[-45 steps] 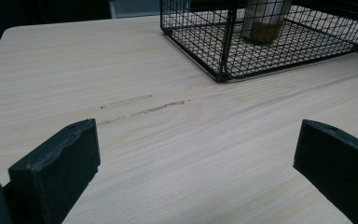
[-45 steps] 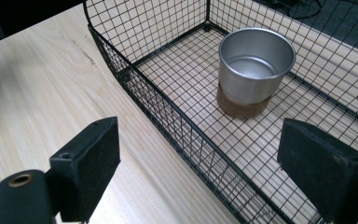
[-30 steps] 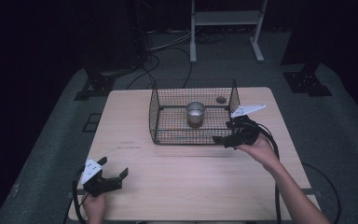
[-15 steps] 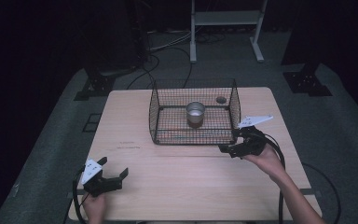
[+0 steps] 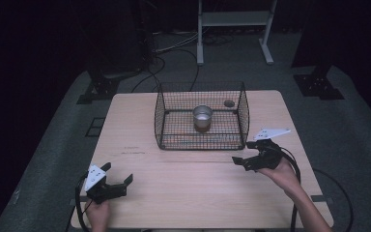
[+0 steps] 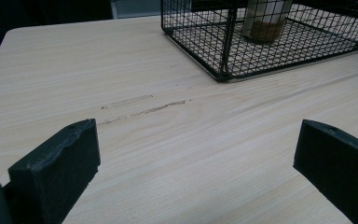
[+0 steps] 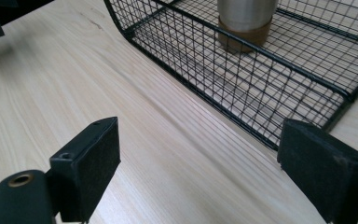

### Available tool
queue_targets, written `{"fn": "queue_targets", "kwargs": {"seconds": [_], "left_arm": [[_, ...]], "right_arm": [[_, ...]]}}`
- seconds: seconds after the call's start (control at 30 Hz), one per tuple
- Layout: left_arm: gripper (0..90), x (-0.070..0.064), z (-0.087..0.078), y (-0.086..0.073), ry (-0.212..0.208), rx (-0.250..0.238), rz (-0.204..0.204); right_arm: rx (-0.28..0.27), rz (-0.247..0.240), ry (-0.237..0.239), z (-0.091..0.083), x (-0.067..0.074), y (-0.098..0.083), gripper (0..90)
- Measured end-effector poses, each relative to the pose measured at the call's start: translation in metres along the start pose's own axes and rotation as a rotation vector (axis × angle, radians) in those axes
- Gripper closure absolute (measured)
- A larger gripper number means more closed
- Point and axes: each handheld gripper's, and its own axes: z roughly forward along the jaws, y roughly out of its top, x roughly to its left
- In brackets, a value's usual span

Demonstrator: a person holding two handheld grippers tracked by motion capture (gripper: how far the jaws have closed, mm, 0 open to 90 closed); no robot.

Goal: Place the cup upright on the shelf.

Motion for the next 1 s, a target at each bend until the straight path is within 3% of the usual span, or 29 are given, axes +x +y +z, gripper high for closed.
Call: {"fn": "queue_targets", "kwargs": {"seconds": [0.73, 1.0], "left_arm": [[0.0, -0.001, 0.000, 0.000, 0.003, -0.003, 0.005], [0.0, -0.001, 0.001, 0.000, 0.004, 0.000, 0.000]], "right_arm": [[-0.001, 0.041, -0.031, -0.012, -0.006, -0.036, 12.3], [-0.030, 0.055, -0.032, -0.015, 0.000, -0.055, 12.3]]}}
